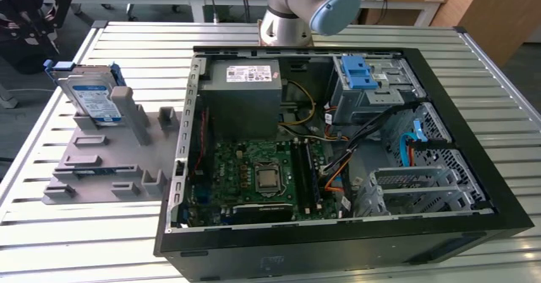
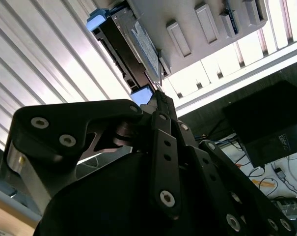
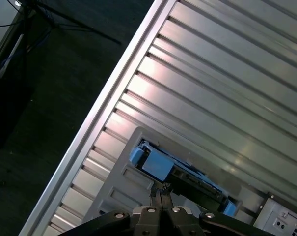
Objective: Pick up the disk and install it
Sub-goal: 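Pick up the disk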
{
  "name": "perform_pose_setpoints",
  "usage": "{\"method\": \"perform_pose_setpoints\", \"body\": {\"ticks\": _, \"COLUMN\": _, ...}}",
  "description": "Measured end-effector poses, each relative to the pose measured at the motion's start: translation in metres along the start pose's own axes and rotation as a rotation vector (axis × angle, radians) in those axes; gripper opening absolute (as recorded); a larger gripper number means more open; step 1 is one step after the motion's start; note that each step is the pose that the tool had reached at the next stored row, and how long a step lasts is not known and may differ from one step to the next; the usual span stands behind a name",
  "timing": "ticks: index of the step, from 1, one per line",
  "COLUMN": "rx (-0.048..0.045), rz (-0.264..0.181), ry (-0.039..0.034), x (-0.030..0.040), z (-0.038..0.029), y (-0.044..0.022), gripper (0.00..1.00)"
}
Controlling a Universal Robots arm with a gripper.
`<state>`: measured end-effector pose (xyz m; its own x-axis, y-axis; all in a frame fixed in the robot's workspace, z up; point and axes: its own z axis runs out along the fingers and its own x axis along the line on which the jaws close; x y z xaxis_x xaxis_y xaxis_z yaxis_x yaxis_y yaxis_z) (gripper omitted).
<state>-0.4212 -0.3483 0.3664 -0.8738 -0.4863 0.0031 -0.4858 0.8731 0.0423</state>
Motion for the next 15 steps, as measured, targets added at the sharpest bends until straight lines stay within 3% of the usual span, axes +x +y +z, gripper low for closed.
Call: {"method": "perform_pose_setpoints", "body": {"ticks": 15, "rx": 0.0003, "rz": -0.068, "ry": 0.0029, "x": 0.0006, "z": 0.0001, "y": 0.0003, "gripper": 0.11}}
